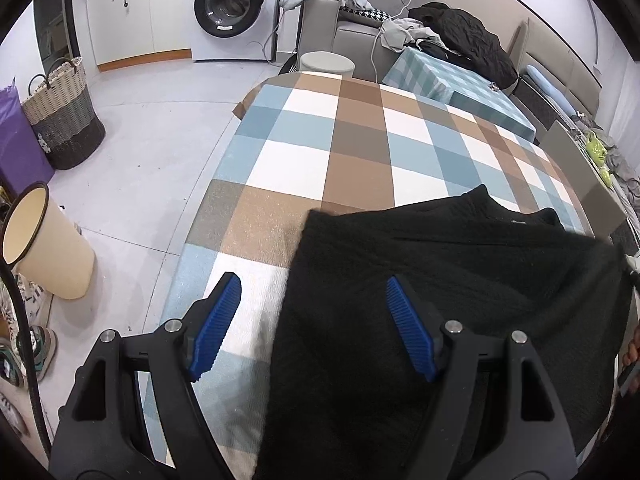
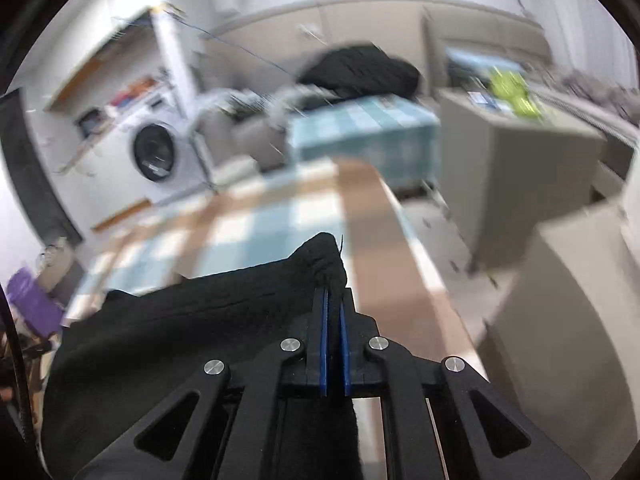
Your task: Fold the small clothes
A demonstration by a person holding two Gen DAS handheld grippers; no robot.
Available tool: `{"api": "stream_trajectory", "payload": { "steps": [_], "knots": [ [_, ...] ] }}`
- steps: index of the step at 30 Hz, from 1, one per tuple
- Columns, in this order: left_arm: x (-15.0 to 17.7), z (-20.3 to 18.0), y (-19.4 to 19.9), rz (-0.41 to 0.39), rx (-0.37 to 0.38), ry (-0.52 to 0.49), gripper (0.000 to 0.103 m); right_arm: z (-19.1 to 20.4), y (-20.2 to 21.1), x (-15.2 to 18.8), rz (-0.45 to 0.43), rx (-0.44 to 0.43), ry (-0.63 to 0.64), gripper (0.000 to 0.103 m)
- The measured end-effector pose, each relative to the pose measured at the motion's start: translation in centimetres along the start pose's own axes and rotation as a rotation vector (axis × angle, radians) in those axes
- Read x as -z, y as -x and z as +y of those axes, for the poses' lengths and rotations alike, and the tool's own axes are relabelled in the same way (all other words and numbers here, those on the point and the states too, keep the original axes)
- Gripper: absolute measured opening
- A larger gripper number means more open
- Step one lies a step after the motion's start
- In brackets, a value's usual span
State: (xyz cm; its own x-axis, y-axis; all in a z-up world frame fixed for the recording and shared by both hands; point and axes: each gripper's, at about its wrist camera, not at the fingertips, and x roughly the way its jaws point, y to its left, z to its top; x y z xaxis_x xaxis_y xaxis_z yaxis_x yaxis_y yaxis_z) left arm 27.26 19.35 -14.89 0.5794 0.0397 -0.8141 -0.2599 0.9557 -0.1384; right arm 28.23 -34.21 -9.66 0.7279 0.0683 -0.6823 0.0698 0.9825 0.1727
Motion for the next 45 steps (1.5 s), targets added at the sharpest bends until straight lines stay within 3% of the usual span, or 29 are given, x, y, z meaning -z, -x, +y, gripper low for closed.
{"api": "stream_trajectory", "payload": {
  "steps": [3, 5, 7, 9, 13, 17, 19, 21, 22, 23, 26, 30, 38, 45],
  "knots": [
    [-0.4, 0.1, -0.6, 0.010, -0.020, 0.006, 0.073, -0.1, -1.8, 0.7, 0.105, 0.014, 0.000, 0.010],
    [-0.7, -0.2, -0.6, 0.007, -0.018, -0.002, 0.073, -0.2, -1.8, 1.0, 0.113, 0.024, 0.000, 0.019],
    [-1.0, -0.8, -0.5, 0.006, 0.009, -0.015, 0.073, -0.2, -1.4, 1.1, 0.110, 0.011, -0.001, 0.035],
    [-1.3, -1.7, -0.5, 0.021, 0.039, -0.017, 0.073, -0.1, -0.7, 1.2, 0.094, -0.002, 0.005, 0.042],
    [-1.2, -4.9, -1.3, 0.041, 0.064, -0.092, 0.069, 0.6, 0.1, 1.7, 0.086, -0.018, 0.020, 0.044],
    [-0.2, -7.8, -3.8, 0.113, -0.006, -0.187, 0.065, 1.4, 1.0, 2.3, 0.081, -0.033, 0.038, 0.048],
    [0.0, -8.2, -3.8, 0.080, -0.018, -0.196, 0.062, 1.4, 1.4, 2.6, 0.079, -0.036, 0.037, 0.049],
    [0.2, -8.3, -3.5, 0.052, -0.011, -0.199, 0.048, 1.4, 1.7, 2.8, 0.083, -0.035, 0.035, 0.049],
    [0.3, -8.2, -3.4, 0.037, -0.010, -0.204, 0.031, 1.3, 1.7, 3.0, 0.086, -0.033, 0.031, 0.049],
    [0.5, -8.2, -3.3, 0.022, -0.009, -0.215, 0.024, 1.3, 1.8, 3.1, 0.090, -0.033, 0.026, 0.049],
    [0.6, -8.0, -3.0, 0.011, -0.003, -0.219, 0.012, 1.0, 2.2, 3.2, 0.086, -0.036, 0.018, 0.049],
    [0.3, -7.4, -2.0, 0.007, 0.034, -0.177, 0.010, 0.9, 2.5, 3.2, 0.081, -0.039, 0.013, 0.049],
    [0.3, -6.0, 1.9, -0.074, 0.060, -0.124, 0.006, 0.0, 3.1, 3.5, 0.075, -0.016, -0.009, 0.054],
    [-1.1, -4.9, 2.8, -0.141, 0.093, -0.067, 0.004, -0.5, 3.5, 4.1, 0.080, -0.013, -0.021, 0.054]
  ]
}}
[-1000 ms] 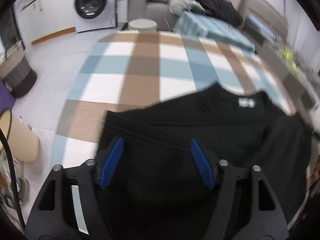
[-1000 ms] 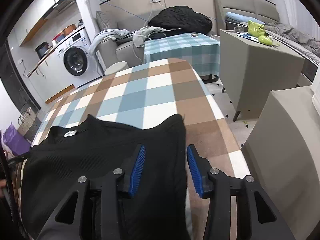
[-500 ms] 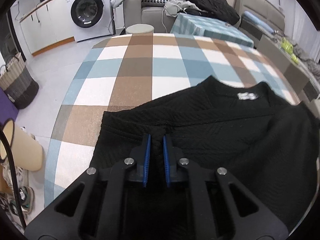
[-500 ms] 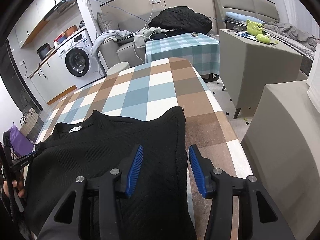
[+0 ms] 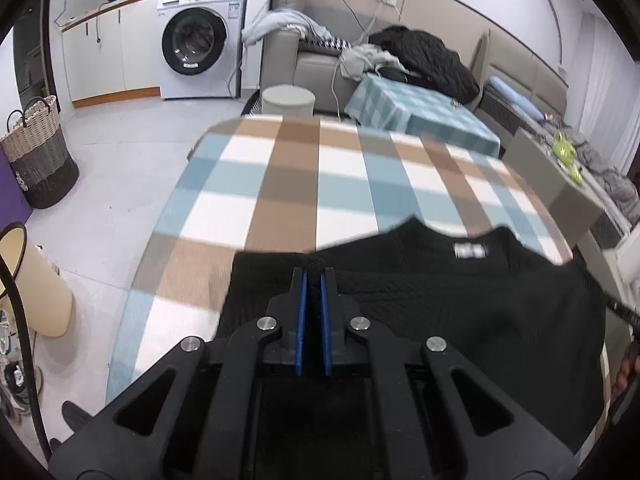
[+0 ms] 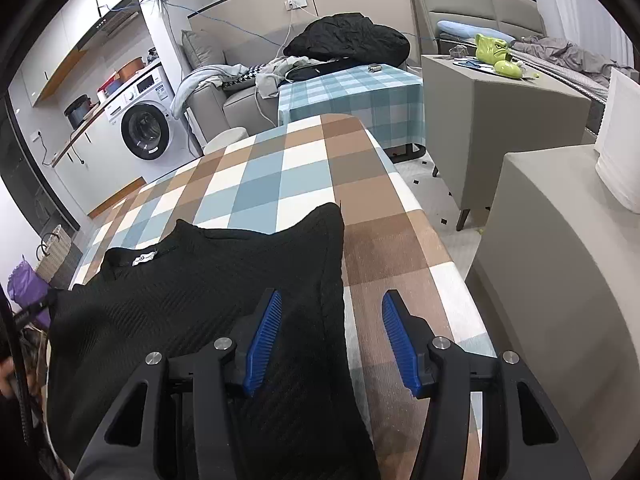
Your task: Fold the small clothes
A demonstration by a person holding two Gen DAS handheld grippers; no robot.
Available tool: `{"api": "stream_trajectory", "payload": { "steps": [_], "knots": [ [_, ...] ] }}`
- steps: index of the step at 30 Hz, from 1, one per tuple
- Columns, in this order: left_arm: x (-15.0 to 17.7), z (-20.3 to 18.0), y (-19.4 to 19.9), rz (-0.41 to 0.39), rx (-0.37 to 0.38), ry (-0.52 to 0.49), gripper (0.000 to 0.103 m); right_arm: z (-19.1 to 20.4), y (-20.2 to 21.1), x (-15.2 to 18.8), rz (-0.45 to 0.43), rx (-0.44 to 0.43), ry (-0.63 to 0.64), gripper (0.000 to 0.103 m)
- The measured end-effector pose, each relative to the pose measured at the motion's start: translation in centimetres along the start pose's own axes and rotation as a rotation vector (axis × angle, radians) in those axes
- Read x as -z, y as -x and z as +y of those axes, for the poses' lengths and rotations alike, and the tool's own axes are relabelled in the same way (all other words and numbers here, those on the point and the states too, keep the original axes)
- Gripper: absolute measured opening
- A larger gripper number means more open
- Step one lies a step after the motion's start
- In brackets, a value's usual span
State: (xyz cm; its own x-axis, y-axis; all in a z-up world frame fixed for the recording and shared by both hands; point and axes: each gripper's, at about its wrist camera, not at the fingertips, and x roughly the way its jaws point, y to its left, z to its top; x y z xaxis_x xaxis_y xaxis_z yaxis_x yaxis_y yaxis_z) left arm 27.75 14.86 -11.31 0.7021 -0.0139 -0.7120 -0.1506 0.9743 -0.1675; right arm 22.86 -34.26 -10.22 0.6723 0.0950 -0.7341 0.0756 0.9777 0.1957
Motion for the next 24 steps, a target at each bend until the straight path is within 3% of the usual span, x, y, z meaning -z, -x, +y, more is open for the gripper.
{"api": "stream_trajectory", "payload": {
  "steps": [3, 6, 9, 10, 11, 17, 21, 23, 24],
  "knots": [
    [-0.9, 0.6, -1.5, -0.002, -0.034, 0.024, 0.004, -0.1, 0.3, 0.1, -0.005, -0.001, -0.002, 0.054],
    [-0.9, 1.4, -3.5, 0.068, -0.053, 0.040, 0.010, -0.3, 0.6, 0.2, -0.007, -0.001, -0.004, 0.054],
    [-0.2, 2.6, -3.3, 0.095, -0.058, 0.071, 0.039, -0.7, 0.8, 0.1, -0.007, 0.002, -0.010, 0.054],
    [0.0, 3.2, -3.0, 0.087, -0.065, 0.083, 0.056, -0.9, 0.8, 0.0, -0.009, -0.003, -0.016, 0.054],
    [0.2, 3.6, -2.7, 0.080, -0.071, 0.091, 0.062, -1.1, 0.7, -0.1, -0.009, -0.012, -0.027, 0.054],
    [1.2, 6.3, -2.9, 0.126, -0.107, 0.127, 0.062, -0.9, -1.4, -2.0, 0.000, -0.063, -0.057, 0.054],
    [1.5, 7.3, -3.9, 0.151, -0.078, 0.159, 0.061, -0.1, -4.4, -3.5, 0.025, -0.053, -0.048, 0.054],
    [1.4, 7.4, -4.2, 0.144, -0.060, 0.165, 0.040, 0.2, -5.6, -3.9, 0.038, -0.042, -0.041, 0.051],
    [1.4, 7.3, -4.4, 0.140, -0.047, 0.162, 0.034, 0.3, -6.1, -4.0, 0.041, -0.042, -0.029, 0.043]
  ]
}}
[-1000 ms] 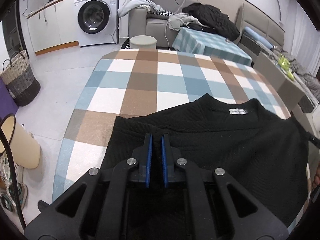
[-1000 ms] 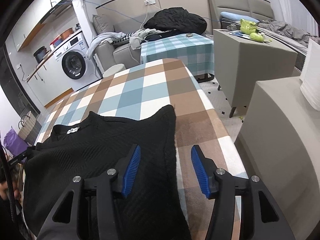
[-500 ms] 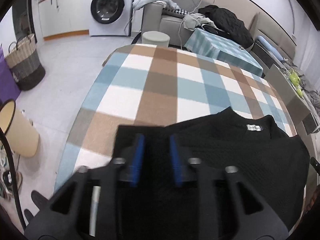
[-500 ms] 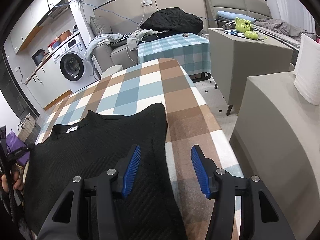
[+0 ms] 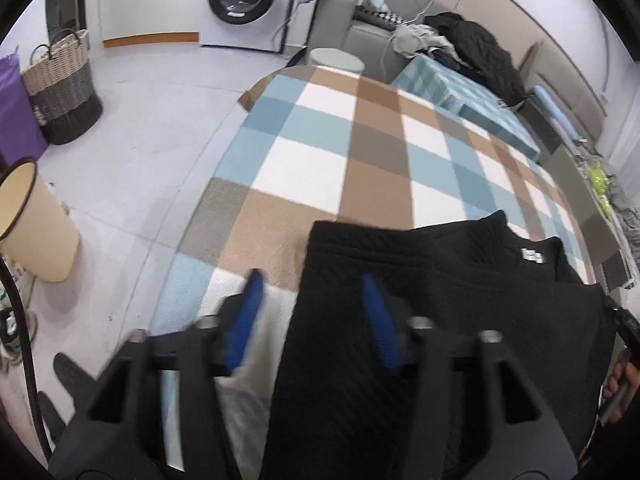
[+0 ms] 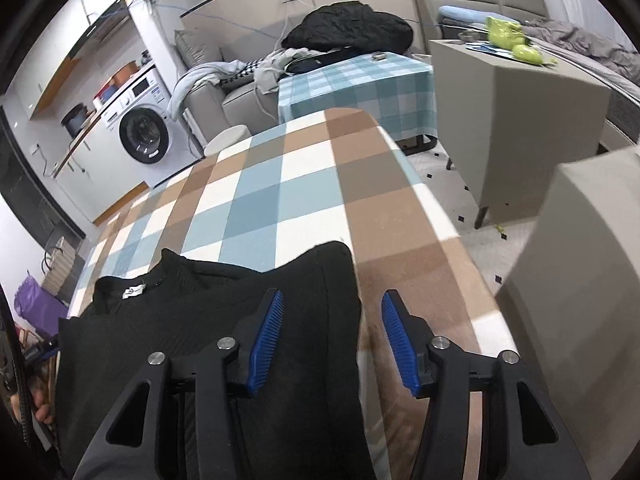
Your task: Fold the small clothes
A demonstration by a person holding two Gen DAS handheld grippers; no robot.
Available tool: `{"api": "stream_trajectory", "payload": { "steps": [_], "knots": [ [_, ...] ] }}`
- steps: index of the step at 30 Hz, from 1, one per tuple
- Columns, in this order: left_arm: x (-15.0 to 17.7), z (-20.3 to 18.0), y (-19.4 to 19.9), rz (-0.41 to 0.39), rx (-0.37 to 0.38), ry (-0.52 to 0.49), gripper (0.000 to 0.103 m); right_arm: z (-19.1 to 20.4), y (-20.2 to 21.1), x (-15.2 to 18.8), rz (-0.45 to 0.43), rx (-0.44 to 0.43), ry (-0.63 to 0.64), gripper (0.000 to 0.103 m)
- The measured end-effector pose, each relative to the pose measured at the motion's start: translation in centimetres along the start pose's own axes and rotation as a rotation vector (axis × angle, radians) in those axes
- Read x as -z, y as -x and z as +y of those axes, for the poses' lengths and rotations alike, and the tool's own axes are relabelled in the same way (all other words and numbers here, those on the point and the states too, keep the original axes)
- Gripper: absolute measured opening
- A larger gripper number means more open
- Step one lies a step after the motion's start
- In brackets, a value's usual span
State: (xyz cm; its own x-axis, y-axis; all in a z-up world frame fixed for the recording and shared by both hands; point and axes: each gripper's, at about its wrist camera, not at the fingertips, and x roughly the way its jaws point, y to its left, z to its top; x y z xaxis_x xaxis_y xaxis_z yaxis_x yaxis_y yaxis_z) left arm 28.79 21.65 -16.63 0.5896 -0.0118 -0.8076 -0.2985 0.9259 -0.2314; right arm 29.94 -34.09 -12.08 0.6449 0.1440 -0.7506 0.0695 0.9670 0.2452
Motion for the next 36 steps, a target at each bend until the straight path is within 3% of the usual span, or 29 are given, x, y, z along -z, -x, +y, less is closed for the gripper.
{"api": "stream_trajectory", "payload": {
  "steps": [1, 2, 4, 9, 13, 15, 17, 20, 22, 25, 27, 29, 30, 31, 34, 36],
  "knots": [
    [-0.1, -0.1, -0.2, 0.001, 0.003, 0.002, 0.021, 0.1, -0.3, -0.1, 0.005, 0.002, 0.008, 0.035],
    [-0.2, -0.1, -0.4, 0.002, 0.015, 0.006, 0.012, 0.1, -0.5, -0.1, 0.004, -0.002, 0.012, 0.033],
    [-0.4, -0.4, -0.6, -0.002, 0.021, 0.003, 0.003, 0.0, -0.7, -0.1, -0.007, -0.009, 0.015, 0.017],
    [-0.3, -0.3, 0.5, -0.035, 0.024, 0.017, 0.003, -0.8, 1.6, 0.1, -0.117, -0.055, -0.004, 0.007],
    [-0.3, 0.4, 0.3, -0.015, 0.024, 0.045, 0.003, -1.5, 1.4, 0.0, -0.109, -0.055, -0.042, 0.007],
    [-0.3, 0.1, 0.0, 0.011, 0.025, 0.030, 0.018, -1.6, 1.1, -0.1, -0.089, -0.053, -0.050, 0.007],
    [-0.2, -0.1, -0.1, 0.023, 0.035, 0.025, 0.047, -1.5, 1.2, 0.0, -0.088, -0.052, -0.051, 0.007],
    [-0.3, -0.8, -0.3, 0.020, 0.050, 0.002, 0.049, -1.4, 1.0, 0.0, -0.065, -0.057, -0.048, 0.014],
    [-0.4, -1.1, -0.8, 0.029, 0.033, -0.010, 0.049, -1.6, 0.7, 0.0, -0.042, -0.071, -0.067, 0.037],
    [-0.5, -1.2, -1.5, 0.039, 0.044, 0.002, 0.049, -1.9, 0.3, 0.1, -0.035, -0.100, -0.105, 0.045],
    [-0.6, -1.3, -1.4, 0.025, 0.067, -0.001, 0.041, -1.7, -0.1, 0.0, -0.026, -0.086, -0.097, 0.045],
    [-0.6, -1.4, -1.2, 0.005, 0.069, -0.002, 0.015, -1.4, -0.4, -0.1, -0.023, -0.088, -0.084, 0.044],
    [-0.6, -1.5, -1.0, -0.001, 0.067, -0.007, 0.009, -1.1, -0.6, -0.2, -0.019, -0.076, -0.064, 0.039],
    [-0.5, -1.5, -0.7, -0.010, 0.069, -0.012, 0.005, -0.8, -0.7, -0.2, -0.024, -0.061, -0.050, 0.023],
    [-0.3, -1.6, 1.0, -0.076, 0.062, -0.026, 0.003, -0.1, 0.2, -0.1, -0.076, -0.063, 0.008, 0.008],
    [-0.3, -1.6, 2.6, -0.114, 0.081, -0.022, 0.003, 0.2, 2.0, 0.0, -0.143, -0.102, 0.030, 0.007]
  ]
}}
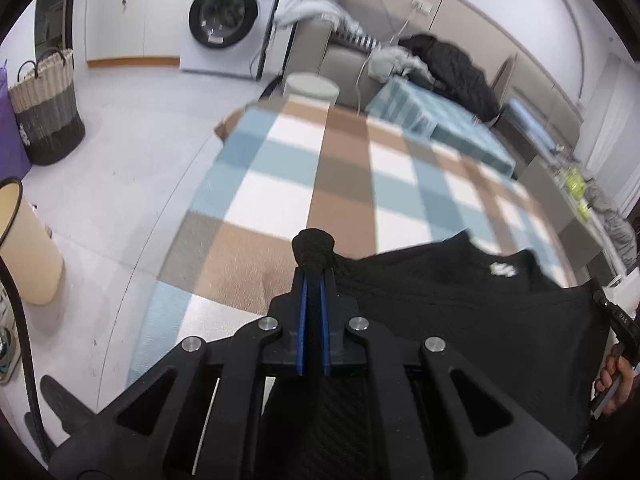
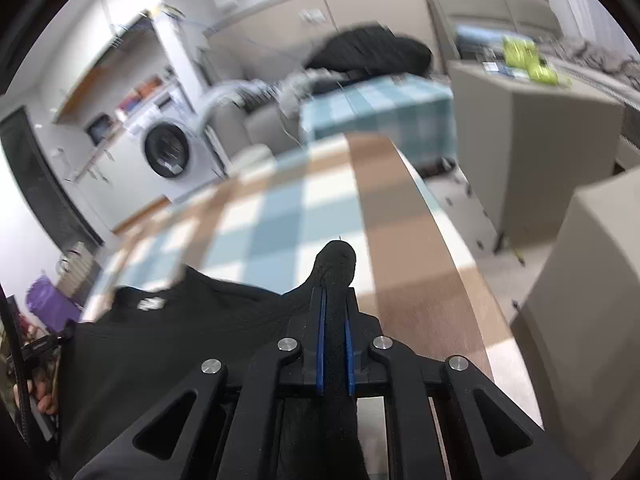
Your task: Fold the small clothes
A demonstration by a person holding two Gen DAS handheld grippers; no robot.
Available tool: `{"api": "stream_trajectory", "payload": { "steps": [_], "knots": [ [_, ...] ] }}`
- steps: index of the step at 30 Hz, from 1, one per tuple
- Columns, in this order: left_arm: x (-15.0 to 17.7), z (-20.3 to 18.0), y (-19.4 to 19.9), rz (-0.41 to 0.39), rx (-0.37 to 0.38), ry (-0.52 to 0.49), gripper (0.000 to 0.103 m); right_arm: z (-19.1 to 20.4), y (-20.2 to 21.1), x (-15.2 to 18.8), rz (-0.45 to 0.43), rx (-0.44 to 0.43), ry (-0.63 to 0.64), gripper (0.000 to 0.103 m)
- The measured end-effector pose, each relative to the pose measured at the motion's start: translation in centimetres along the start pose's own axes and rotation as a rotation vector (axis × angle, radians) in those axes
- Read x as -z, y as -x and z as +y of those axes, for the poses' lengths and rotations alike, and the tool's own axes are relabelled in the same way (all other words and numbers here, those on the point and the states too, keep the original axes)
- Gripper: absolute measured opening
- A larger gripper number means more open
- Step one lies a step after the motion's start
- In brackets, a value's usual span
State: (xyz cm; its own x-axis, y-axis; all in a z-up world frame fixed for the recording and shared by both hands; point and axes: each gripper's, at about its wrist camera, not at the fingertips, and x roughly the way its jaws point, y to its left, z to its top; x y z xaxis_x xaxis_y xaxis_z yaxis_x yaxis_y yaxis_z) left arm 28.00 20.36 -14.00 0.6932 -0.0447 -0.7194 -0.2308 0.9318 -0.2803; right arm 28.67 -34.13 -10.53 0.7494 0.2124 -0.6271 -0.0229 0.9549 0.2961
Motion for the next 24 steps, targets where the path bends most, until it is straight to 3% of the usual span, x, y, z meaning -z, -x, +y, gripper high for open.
{"api": "stream_trajectory", "payload": {
  "steps": [5, 8, 9, 12, 15, 16, 20, 24],
  "knots": [
    [-2.0, -0.3, 2.6, -0.087, 0.005, 0.003, 0.003, 1.7, 2.9, -1.9, -0.123, 0.036, 0.044, 0.005],
    [-3.2, -0.2, 1.4, -0.073, -0.027, 0.017, 0.004, 2.2, 1.6, -3.1, -0.114, 0.065, 0.032, 0.005],
    [-3.3, -0.1, 0.7, -0.055, -0.046, 0.022, 0.004, 2.1, 0.4, -3.3, -0.081, 0.065, 0.013, 0.011],
    [-2.7, 0.5, -0.7, 0.029, -0.106, 0.041, 0.019, 1.4, -1.3, -2.9, 0.021, 0.075, -0.051, 0.023],
    [-1.3, 1.3, 0.4, 0.035, -0.098, 0.046, 0.032, 1.2, 0.2, -1.9, 0.037, 0.063, -0.041, 0.039],
    [-0.6, 1.5, 1.2, 0.037, -0.099, 0.043, 0.041, 0.9, 1.1, -1.3, 0.046, 0.062, -0.033, 0.043],
    [2.3, 2.1, 4.2, 0.052, -0.100, 0.042, 0.062, -0.8, 4.7, 1.9, 0.113, 0.059, -0.045, 0.047],
    [6.6, 2.0, 7.1, 0.088, -0.077, 0.034, 0.062, -2.6, 8.0, 5.7, 0.177, -0.011, -0.135, 0.049]
  ]
}}
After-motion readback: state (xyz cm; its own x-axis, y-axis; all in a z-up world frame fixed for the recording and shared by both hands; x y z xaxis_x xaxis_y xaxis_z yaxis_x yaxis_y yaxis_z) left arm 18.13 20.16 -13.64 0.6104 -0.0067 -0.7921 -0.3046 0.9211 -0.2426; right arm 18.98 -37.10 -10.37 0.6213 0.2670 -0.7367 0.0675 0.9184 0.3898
